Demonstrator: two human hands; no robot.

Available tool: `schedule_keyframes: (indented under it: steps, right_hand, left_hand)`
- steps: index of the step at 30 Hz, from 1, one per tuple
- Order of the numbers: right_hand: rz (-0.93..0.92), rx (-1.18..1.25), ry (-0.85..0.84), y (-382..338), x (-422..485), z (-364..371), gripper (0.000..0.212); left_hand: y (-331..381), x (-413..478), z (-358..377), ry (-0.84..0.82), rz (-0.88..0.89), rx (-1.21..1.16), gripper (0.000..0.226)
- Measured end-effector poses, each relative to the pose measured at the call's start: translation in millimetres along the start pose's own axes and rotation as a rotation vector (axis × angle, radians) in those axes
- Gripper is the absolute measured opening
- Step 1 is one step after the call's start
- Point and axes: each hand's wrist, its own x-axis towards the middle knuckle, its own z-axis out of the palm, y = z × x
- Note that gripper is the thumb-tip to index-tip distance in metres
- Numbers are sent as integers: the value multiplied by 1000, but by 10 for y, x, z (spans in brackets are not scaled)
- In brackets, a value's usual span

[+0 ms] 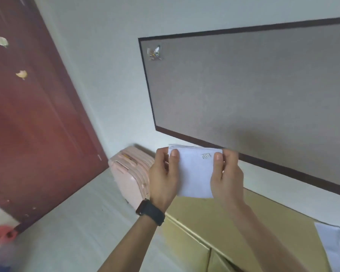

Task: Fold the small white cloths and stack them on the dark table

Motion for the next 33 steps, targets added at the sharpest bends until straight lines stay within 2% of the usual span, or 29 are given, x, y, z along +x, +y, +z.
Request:
schedule_keyframes:
  steps: [5, 12, 18, 23, 25, 33]
  right_hand:
    - [15, 127, -262, -604, -805, 610, 18]
    - [-82, 272, -641, -1640, -2309, 1659, 18]
    - [-182, 376, -874, -2723, -4116, 2532, 23]
    - [-226, 436, -1067, -3725, -5919, 3159, 21]
    - [-197, 461, -1118, -3964, -6371, 3297, 22]
    - [-267, 478, -1370, -5008, -8319, 3968, 22]
  left_hand:
    - [-105, -570, -1215, 219, -155, 104, 22]
    - [-250, -1625, -3206, 602, -370, 211, 35]
    - [-331, -2804, -5148, 902, -494, 280, 35]
    - [-412, -3994, -6912, 1085, -580, 381, 33]
    - [-408, -4314, -7319, 1112, -598, 389, 34]
    - [-542, -5677, -9012, 1335, -646, 414, 31]
